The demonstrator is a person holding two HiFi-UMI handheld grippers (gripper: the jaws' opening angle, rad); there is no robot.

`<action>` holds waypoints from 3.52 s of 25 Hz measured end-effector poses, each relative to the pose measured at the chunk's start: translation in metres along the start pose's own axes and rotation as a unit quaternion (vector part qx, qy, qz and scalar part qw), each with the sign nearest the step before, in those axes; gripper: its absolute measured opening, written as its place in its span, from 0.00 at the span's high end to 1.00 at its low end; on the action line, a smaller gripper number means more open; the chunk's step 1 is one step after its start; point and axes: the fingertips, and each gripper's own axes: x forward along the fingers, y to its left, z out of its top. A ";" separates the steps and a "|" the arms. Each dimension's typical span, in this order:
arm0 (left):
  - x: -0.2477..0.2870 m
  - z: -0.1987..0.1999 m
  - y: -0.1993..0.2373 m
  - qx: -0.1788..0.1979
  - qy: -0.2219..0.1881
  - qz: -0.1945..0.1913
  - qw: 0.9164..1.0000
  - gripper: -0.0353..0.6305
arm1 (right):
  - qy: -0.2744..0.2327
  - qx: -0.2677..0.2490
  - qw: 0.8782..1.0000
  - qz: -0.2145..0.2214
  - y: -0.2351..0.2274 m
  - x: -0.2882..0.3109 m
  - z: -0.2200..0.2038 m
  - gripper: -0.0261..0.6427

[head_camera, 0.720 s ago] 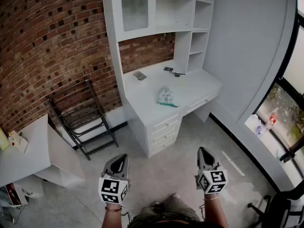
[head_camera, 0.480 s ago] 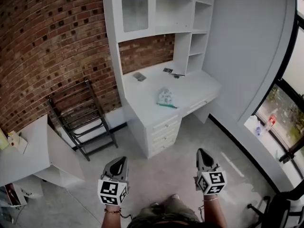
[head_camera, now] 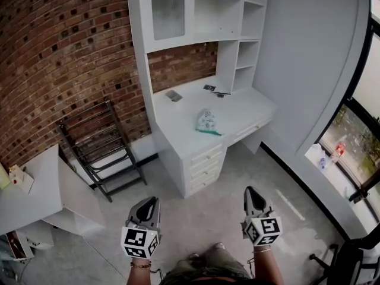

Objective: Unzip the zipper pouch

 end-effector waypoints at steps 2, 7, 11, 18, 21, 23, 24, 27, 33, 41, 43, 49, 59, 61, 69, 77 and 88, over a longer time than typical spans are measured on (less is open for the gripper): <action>0.003 0.000 -0.002 -0.001 -0.002 -0.010 1.000 0.92 | -0.004 0.006 1.000 0.009 0.001 0.002 0.001 0.87; 0.011 -0.002 -0.003 0.001 0.002 -0.013 1.000 0.53 | 0.000 0.012 1.000 0.003 -0.004 0.008 0.000 0.51; 0.013 -0.001 0.003 -0.006 -0.003 -0.004 1.000 0.39 | -0.004 0.030 1.000 0.007 -0.003 0.015 0.000 0.31; 0.018 0.001 0.007 -0.031 -0.018 -0.005 0.999 0.10 | -0.009 0.034 0.999 0.016 0.004 0.027 -0.001 0.12; 0.020 0.000 0.007 -0.031 -0.016 -0.004 0.999 0.09 | -0.005 0.029 0.999 0.016 0.005 0.030 -0.002 0.10; 0.021 0.001 0.005 -0.028 -0.017 -0.007 0.999 0.09 | -0.003 0.024 1.000 0.016 0.004 0.032 -0.003 0.10; 0.021 0.002 0.004 -0.023 -0.018 -0.009 1.000 0.09 | -0.002 0.024 1.000 0.015 0.003 0.033 -0.004 0.10; 0.024 0.004 -0.001 0.007 -0.014 -0.018 1.000 0.09 | 0.002 0.025 0.999 0.019 0.001 0.040 -0.006 0.10; 0.034 0.002 0.001 0.058 -0.004 -0.031 0.998 0.09 | 0.008 0.000 0.999 0.043 0.009 0.065 -0.007 0.11; 0.078 -0.011 0.008 0.058 0.022 -0.073 0.995 0.09 | 0.004 0.027 0.999 0.046 -0.010 0.122 -0.013 0.11; 0.096 -0.011 0.004 0.070 0.033 -0.102 0.992 0.09 | 0.010 0.025 0.998 0.053 -0.014 0.141 -0.015 0.12; 0.157 0.006 0.018 0.080 0.027 -0.124 0.989 0.09 | 0.014 0.025 0.998 0.056 -0.036 0.205 -0.016 0.12; 0.265 0.013 0.078 0.053 0.044 -0.088 0.994 0.09 | 0.040 0.018 0.997 0.062 -0.079 0.315 -0.010 0.12; 0.290 0.007 0.085 0.053 0.057 -0.086 0.993 0.09 | 0.050 0.017 0.997 0.062 -0.092 0.337 -0.011 0.12; 0.388 -0.011 0.115 0.144 0.113 -0.093 0.979 0.10 | 0.048 0.011 0.997 0.059 -0.139 0.429 -0.008 0.12; 0.472 -0.007 0.147 0.234 0.137 -0.125 0.954 0.10 | 0.049 0.008 0.998 0.043 -0.173 0.479 -0.008 0.12; 0.580 -0.043 0.138 0.395 0.163 -0.246 0.870 0.38 | 0.065 0.026 0.998 0.002 -0.200 0.483 -0.027 0.12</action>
